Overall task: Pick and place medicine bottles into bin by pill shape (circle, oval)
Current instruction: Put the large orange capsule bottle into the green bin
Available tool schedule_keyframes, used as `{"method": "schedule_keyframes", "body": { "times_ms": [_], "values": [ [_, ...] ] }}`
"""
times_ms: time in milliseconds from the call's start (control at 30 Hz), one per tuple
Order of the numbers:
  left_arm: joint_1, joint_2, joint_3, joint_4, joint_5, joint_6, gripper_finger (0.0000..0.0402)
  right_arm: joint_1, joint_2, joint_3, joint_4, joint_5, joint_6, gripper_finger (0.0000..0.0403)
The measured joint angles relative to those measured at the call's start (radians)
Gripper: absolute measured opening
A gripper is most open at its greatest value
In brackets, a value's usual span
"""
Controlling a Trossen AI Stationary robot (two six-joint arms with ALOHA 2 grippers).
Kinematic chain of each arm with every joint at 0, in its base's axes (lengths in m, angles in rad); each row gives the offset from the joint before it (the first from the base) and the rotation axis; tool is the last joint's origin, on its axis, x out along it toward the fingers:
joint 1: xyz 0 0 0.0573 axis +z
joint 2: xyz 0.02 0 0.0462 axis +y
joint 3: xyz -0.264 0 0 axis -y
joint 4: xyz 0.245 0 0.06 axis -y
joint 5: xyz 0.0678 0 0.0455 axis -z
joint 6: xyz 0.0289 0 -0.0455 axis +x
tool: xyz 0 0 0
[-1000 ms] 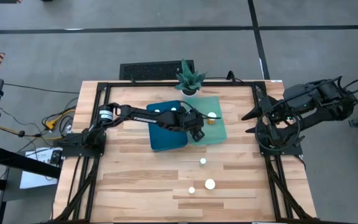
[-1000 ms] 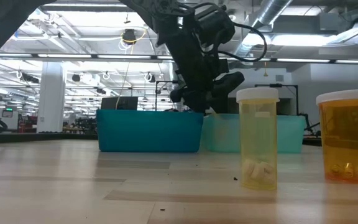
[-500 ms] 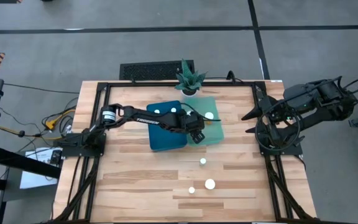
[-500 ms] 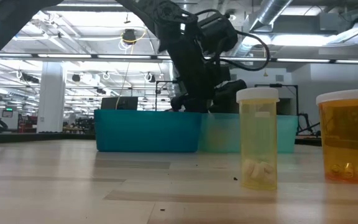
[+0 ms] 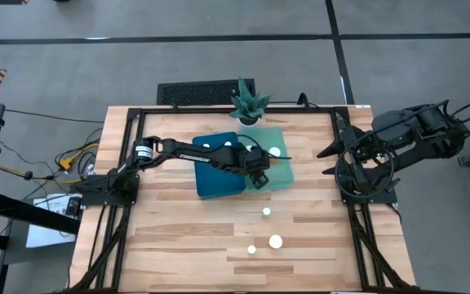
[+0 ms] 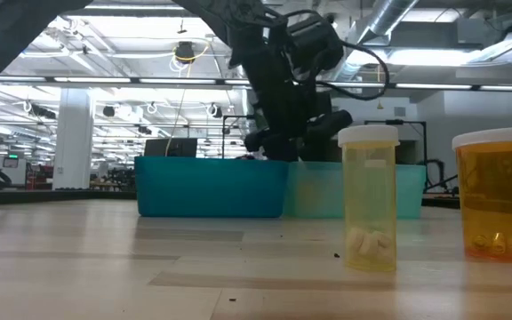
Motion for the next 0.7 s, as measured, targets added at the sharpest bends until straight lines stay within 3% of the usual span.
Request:
{"method": "schedule_keyframes", "body": {
  "times_ms": [433,700],
  "values": [
    [-0.001,0.001,0.0,-0.014,-0.001,0.0,0.0205,0.0,0.0,0.0,0.0,0.0,0.0,0.0238],
    [-0.008,0.001,0.0,-0.017,0.0,-0.004,0.0273,0.0,0.0,0.0,0.0,0.0,0.0,0.0238]
  ]
}}
